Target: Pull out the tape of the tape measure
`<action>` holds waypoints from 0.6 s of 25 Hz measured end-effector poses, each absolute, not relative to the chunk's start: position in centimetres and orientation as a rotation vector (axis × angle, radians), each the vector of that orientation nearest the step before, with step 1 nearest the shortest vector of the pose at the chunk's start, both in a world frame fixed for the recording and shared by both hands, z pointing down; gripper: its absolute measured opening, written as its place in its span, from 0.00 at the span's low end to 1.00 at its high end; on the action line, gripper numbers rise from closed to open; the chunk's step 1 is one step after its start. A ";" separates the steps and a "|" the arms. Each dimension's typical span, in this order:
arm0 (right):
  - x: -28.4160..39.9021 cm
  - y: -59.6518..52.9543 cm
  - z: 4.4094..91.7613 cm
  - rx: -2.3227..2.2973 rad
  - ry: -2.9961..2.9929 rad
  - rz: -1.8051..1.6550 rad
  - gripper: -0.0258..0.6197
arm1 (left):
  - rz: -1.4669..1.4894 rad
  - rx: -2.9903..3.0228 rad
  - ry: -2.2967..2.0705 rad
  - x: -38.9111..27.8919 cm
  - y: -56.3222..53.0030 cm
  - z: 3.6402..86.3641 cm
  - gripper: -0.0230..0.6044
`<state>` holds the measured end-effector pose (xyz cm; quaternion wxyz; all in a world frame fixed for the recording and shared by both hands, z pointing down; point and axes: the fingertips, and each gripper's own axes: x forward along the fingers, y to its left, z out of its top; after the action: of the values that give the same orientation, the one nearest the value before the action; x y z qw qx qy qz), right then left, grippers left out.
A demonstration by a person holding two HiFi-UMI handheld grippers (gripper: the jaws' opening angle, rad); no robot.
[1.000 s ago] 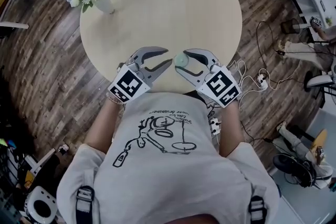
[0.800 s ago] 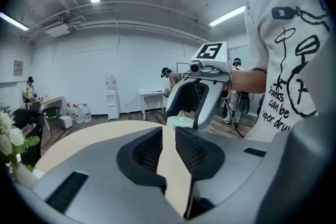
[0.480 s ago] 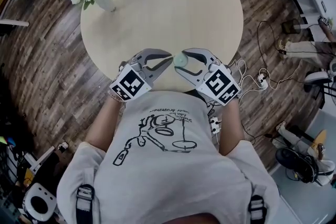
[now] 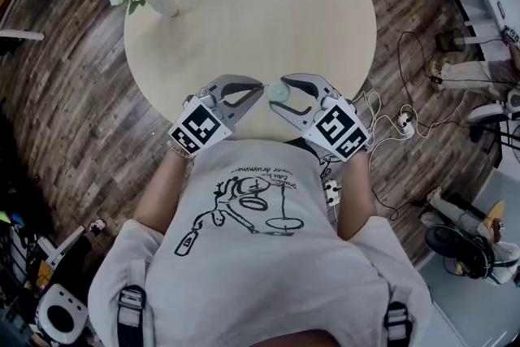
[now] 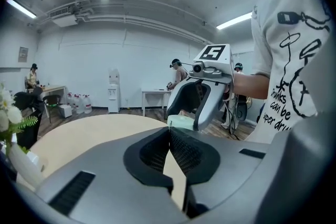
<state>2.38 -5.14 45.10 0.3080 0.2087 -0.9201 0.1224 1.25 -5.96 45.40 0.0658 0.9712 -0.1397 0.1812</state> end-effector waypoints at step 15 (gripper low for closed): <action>4.9 -6.1 46.8 0.651 -2.351 0.398 0.38 | 0.546 2.778 -0.524 -1.0 -7.0 46.8 0.07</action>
<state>4.90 -6.05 46.77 0.3289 0.2489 -0.8982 0.1519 -1.00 -6.95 46.75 0.1306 0.9566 -0.1802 0.1880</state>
